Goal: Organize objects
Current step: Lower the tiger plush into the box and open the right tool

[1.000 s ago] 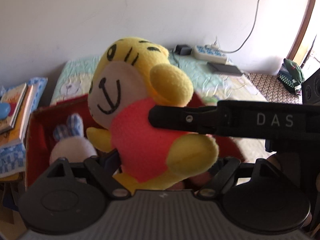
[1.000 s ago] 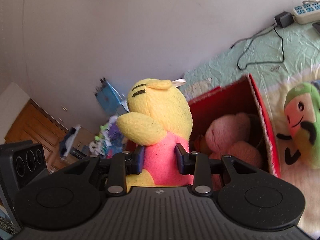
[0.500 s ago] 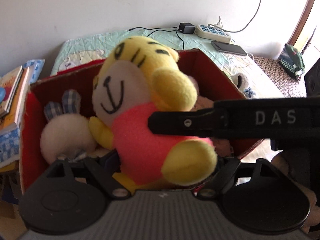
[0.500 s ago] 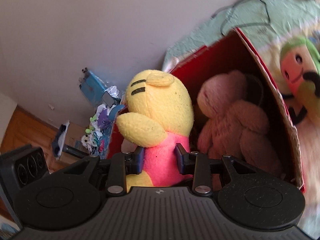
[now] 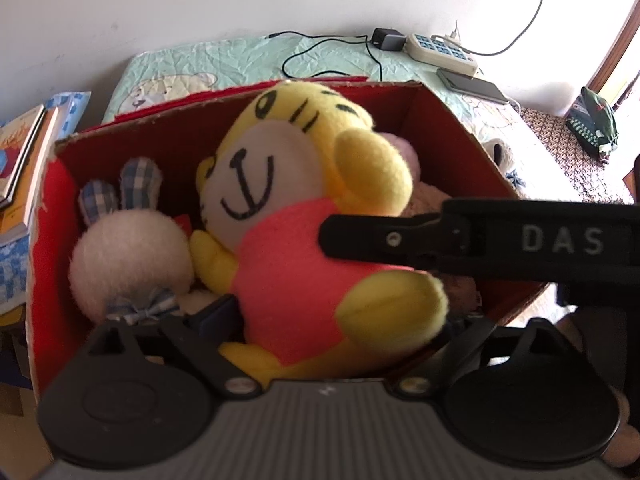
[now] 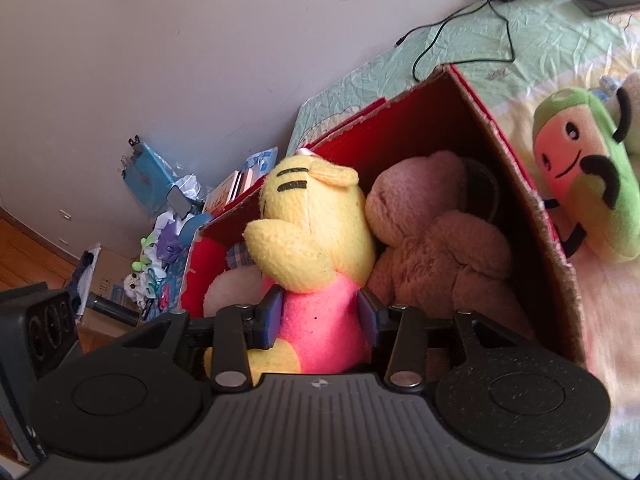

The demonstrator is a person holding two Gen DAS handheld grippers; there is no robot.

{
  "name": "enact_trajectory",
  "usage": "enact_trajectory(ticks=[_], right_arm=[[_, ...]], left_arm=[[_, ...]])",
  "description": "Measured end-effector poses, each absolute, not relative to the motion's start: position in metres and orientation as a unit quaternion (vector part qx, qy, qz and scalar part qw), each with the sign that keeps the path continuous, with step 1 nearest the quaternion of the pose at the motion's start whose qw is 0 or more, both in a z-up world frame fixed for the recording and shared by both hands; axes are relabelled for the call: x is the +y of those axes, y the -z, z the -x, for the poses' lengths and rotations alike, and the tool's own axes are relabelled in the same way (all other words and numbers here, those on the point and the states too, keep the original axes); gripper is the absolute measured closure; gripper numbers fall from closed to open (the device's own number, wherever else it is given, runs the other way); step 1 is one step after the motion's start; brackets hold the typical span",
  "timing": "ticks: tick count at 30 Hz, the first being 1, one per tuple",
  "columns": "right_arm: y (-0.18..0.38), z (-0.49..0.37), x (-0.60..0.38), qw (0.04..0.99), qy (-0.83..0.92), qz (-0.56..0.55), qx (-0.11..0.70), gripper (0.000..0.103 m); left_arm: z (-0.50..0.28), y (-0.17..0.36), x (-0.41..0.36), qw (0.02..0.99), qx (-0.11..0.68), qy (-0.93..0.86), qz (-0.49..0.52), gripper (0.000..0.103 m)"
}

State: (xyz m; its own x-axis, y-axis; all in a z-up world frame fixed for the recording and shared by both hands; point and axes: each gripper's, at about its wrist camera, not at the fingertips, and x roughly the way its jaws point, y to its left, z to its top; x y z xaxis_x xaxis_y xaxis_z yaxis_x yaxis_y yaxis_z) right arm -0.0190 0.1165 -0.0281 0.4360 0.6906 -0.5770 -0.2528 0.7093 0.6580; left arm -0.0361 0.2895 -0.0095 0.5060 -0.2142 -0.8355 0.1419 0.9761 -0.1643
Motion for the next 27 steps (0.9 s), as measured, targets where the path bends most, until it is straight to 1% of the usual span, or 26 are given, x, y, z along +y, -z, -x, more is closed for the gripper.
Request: enact_trajectory(ticks=[4, 7, 13, 20, 23, 25, 26, 27], right_arm=[[0.019, 0.023, 0.12, 0.836, -0.276, -0.209, 0.426, 0.058], [0.017, 0.024, 0.118, 0.844, -0.266, -0.203, 0.418, 0.058], [0.027, 0.019, 0.114, 0.841, -0.252, -0.205, 0.433, 0.059], [0.021, 0.025, 0.111, 0.843, -0.252, -0.207, 0.428, 0.059], [0.019, 0.026, 0.108, 0.844, -0.252, -0.205, 0.427, 0.061], [0.016, 0.029, 0.11, 0.856, -0.24, -0.182, 0.421, 0.059], [0.016, 0.03, 0.111, 0.862, -0.234, -0.166, 0.418, 0.063], [0.017, 0.03, 0.11, 0.862, -0.234, -0.165, 0.418, 0.065]], left_arm=[[0.03, 0.012, 0.289, 0.858, 0.5, 0.103, 0.05, 0.005], [0.029, 0.011, 0.284, 0.857, 0.504, 0.095, 0.041, 0.003], [0.027, 0.009, 0.279, 0.851, 0.519, 0.072, 0.03, 0.001], [0.034, -0.001, 0.277, 0.855, 0.514, 0.059, 0.027, 0.001], [0.04, -0.01, 0.276, 0.86, 0.506, 0.065, 0.03, 0.001], [0.044, -0.019, 0.275, 0.865, 0.496, 0.068, 0.028, 0.001], [0.047, -0.023, 0.274, 0.869, 0.49, 0.068, 0.026, 0.001], [0.049, -0.026, 0.275, 0.871, 0.486, 0.067, 0.025, 0.001]])
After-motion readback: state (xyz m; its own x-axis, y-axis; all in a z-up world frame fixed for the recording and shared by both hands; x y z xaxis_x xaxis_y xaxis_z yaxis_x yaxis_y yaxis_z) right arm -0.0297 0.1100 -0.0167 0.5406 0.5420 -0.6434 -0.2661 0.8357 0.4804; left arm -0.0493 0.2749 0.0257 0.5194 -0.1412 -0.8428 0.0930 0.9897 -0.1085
